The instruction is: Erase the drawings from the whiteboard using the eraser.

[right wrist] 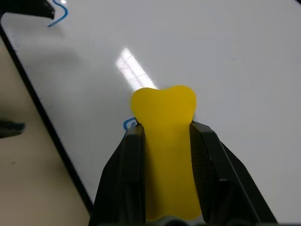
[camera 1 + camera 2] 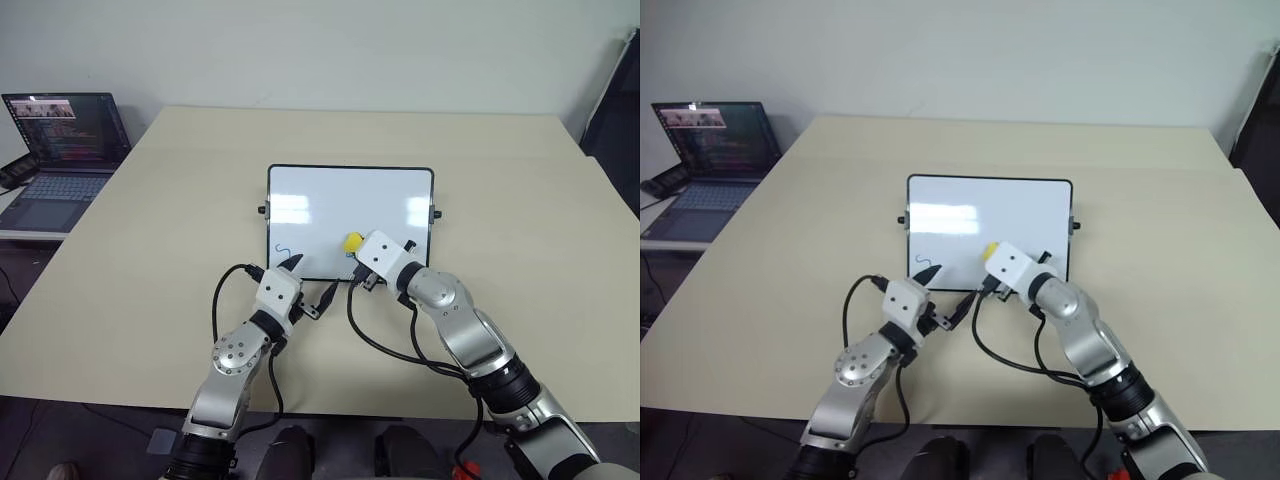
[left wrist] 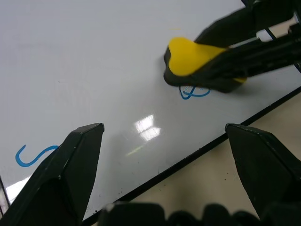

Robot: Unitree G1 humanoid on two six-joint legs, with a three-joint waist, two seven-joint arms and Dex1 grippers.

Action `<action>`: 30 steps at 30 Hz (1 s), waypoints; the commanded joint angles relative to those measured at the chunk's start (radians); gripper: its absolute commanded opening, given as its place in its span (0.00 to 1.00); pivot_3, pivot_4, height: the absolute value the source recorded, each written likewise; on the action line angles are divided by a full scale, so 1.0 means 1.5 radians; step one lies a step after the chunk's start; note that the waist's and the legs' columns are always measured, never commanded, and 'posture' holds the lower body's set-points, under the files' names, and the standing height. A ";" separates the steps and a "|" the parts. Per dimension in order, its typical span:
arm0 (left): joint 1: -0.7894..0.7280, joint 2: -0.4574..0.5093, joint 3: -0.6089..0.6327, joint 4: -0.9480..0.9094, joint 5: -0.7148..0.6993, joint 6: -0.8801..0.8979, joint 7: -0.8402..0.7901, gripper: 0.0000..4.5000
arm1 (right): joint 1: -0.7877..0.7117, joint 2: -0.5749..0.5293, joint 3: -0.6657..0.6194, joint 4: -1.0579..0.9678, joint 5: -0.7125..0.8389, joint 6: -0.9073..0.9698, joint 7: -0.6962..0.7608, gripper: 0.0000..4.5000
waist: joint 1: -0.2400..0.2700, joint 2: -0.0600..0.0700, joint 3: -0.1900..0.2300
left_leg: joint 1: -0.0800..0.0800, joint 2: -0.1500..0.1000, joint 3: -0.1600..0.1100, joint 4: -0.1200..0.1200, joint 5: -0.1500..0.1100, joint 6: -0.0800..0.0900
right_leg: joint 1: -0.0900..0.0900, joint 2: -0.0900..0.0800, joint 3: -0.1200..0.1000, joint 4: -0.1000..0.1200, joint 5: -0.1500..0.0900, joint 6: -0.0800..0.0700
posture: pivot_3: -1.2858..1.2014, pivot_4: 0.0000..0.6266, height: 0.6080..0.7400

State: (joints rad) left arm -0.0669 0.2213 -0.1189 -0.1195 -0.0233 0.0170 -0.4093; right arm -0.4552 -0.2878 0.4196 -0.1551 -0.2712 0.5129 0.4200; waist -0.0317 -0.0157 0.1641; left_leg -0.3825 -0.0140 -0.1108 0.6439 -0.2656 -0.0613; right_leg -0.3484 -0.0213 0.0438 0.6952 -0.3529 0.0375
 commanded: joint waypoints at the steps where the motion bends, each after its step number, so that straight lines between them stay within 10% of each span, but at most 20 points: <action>1: -0.006 0.001 0.004 -0.039 -0.006 0.006 0.005 1.00 | 0.033 -0.015 0.034 -0.003 -0.006 0.022 0.042 0.22 | 0.000 0.000 0.000 | 0.000 0.000 0.000 0.000 0.000 0.000 | 0.000 0.000 0.000 0.000 0.000 0.000 | 0.52 0.24 1.00; 18: -0.004 -0.003 -0.015 -0.061 -0.007 0.029 0.003 1.00 | -0.071 0.023 -0.086 0.105 -0.004 -0.081 -0.090 0.22 | 0.001 0.000 0.000 | 0.001 0.000 0.000 0.000 0.000 0.000 | 0.001 0.000 0.000 0.000 0.001 -0.001 | 0.52 0.24 1.00; 30: 0.024 0.004 -0.017 -0.088 -0.010 0.041 0.005 1.00 | 0.012 -0.020 0.001 0.043 0.015 -0.069 0.055 0.22 | -0.001 0.000 0.000 | 0.001 0.001 0.000 0.000 0.000 0.000 | 0.000 0.001 0.000 0.000 0.001 -0.001 | 0.52 0.24 1.00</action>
State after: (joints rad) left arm -0.0385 0.2249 -0.1430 -0.2017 -0.0309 0.0807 -0.4048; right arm -0.4545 -0.3071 0.4040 -0.0874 -0.2538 0.3856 0.4645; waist -0.0326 -0.0158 0.1642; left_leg -0.3813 -0.0130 -0.1106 0.6433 -0.2654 -0.0615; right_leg -0.3478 -0.0205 0.0439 0.6943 -0.3508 0.0357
